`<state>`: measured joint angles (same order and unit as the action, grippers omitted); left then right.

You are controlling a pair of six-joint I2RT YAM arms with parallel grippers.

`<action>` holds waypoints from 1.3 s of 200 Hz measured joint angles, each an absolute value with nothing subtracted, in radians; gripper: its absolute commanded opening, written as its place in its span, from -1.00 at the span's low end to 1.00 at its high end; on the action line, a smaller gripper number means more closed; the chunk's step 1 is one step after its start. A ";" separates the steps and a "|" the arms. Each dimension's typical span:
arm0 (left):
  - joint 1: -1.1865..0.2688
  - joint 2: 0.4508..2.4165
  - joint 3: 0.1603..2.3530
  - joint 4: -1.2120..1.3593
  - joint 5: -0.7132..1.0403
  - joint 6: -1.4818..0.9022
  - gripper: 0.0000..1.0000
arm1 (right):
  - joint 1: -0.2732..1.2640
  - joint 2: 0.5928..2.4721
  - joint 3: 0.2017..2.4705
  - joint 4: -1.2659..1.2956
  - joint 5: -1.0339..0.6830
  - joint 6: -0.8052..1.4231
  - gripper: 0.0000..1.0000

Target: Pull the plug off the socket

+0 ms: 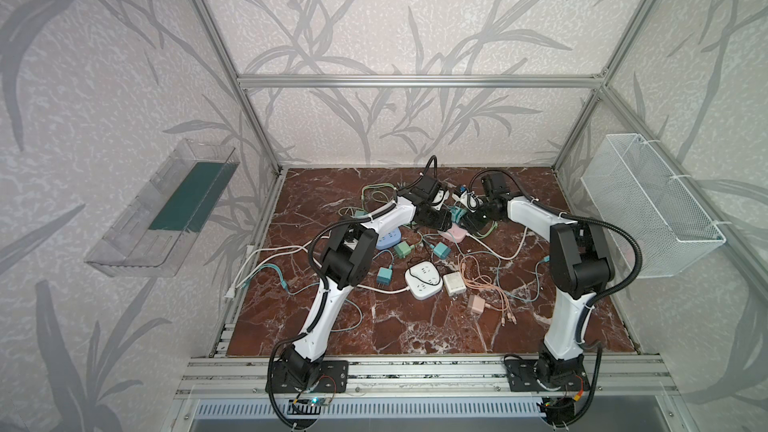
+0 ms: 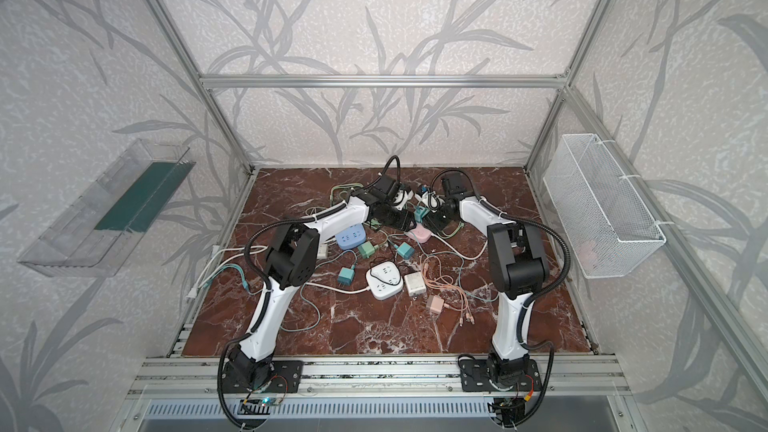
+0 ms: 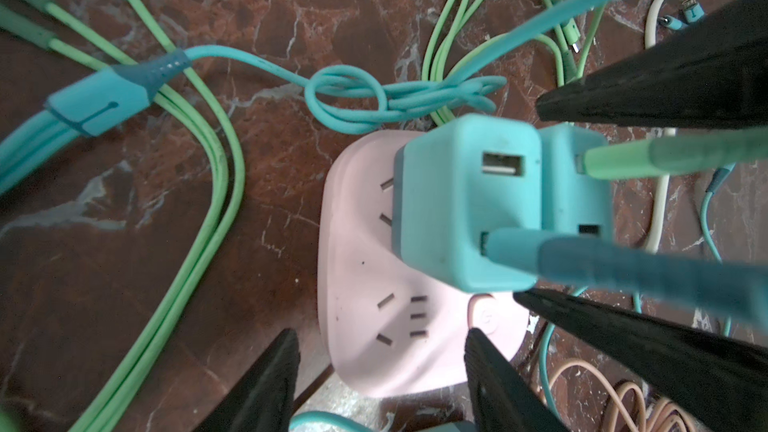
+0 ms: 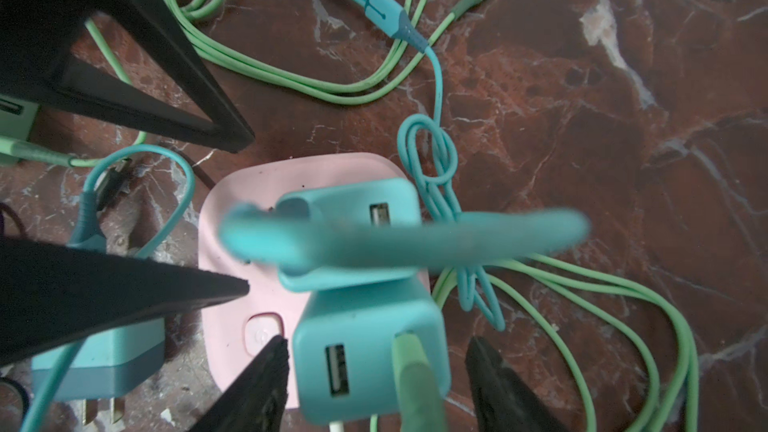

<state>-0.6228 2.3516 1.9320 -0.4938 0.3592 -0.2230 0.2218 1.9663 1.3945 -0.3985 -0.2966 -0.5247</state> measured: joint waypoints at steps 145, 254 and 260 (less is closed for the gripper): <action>-0.635 2.380 1.955 -0.517 0.340 -0.239 0.23 | 0.228 2.014 1.431 -0.416 -0.312 -0.514 0.00; -0.635 2.383 1.961 -0.524 0.337 -0.271 0.19 | 0.234 2.023 1.444 -0.424 -0.323 -0.522 -0.53; -0.635 2.385 1.965 -0.527 0.336 -0.273 0.19 | 0.234 2.023 1.443 -0.423 -0.323 -0.522 -0.55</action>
